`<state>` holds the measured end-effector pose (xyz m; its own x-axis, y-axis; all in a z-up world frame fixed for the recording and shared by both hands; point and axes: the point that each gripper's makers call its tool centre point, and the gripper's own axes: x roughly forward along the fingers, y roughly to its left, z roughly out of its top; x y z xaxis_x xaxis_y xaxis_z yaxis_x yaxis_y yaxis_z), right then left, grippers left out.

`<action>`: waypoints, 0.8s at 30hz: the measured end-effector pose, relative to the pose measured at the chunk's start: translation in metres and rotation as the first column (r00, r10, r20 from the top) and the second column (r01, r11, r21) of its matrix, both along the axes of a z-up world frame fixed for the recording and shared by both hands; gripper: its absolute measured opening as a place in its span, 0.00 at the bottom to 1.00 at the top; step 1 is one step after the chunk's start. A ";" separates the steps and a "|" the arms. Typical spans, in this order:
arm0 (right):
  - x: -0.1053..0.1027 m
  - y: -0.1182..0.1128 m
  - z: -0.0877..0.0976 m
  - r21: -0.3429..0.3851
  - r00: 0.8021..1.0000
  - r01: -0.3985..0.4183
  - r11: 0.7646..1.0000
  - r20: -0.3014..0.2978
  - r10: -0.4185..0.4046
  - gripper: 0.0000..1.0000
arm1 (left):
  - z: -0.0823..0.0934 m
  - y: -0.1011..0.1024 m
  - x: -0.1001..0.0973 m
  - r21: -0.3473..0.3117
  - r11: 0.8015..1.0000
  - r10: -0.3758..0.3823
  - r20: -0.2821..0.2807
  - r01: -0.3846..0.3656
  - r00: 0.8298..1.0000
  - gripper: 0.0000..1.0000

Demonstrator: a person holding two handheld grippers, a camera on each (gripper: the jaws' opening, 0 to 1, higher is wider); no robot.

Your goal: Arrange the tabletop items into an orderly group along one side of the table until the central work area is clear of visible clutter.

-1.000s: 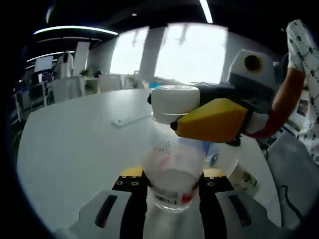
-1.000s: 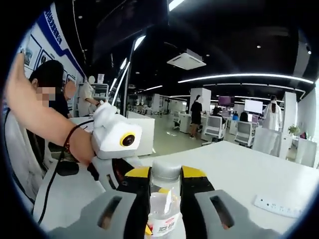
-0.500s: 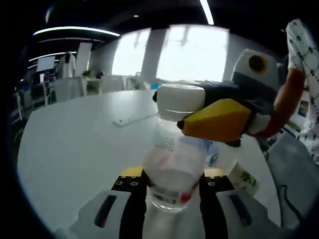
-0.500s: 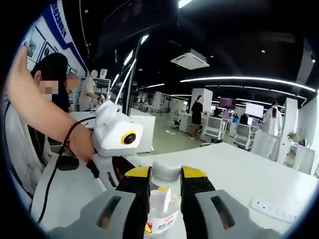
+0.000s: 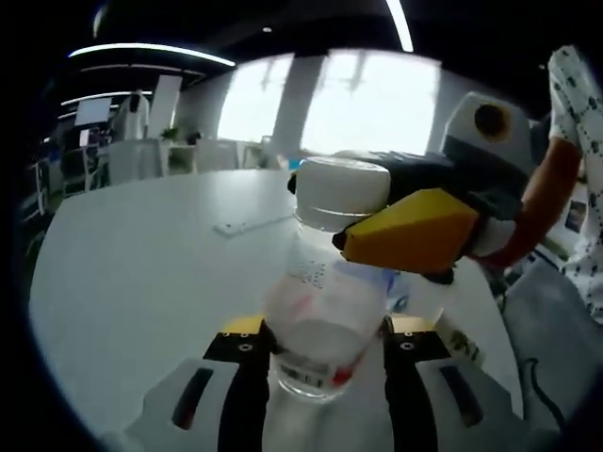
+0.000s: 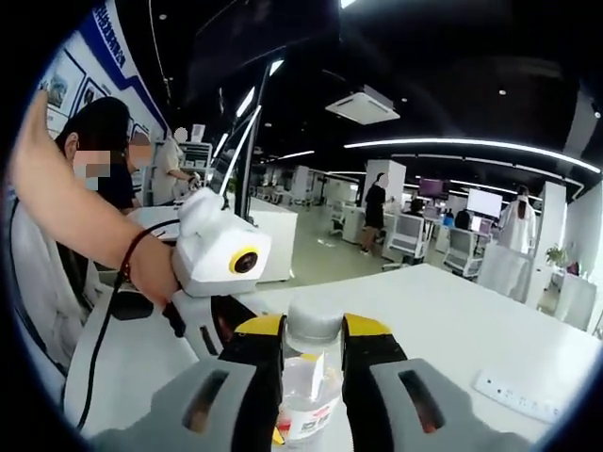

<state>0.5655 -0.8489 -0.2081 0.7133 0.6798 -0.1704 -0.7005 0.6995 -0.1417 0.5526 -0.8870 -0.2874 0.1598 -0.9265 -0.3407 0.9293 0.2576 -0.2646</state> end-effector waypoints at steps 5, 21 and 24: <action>-0.001 -0.002 0.000 -0.009 1.000 -0.002 1.000 -0.008 0.002 0.20 | -0.001 -0.003 -0.003 0.003 1.000 0.005 -0.016 -0.005 1.000 0.50; -0.010 -0.009 -0.001 -0.026 1.000 0.010 1.000 -0.025 -0.010 0.20 | 0.001 -0.003 -0.007 0.021 1.000 -0.001 -0.006 0.001 1.000 0.52; -0.012 -0.011 -0.002 -0.028 0.999 0.017 0.999 -0.031 -0.018 0.20 | 0.001 -0.003 -0.007 0.024 1.000 -0.001 -0.003 0.001 1.000 0.52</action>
<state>0.5534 -0.8596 -0.2099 0.7187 0.6622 -0.2119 -0.6929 0.7074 -0.1394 0.5455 -0.8903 -0.2862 0.1578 -0.9183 -0.3631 0.9287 0.2629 -0.2615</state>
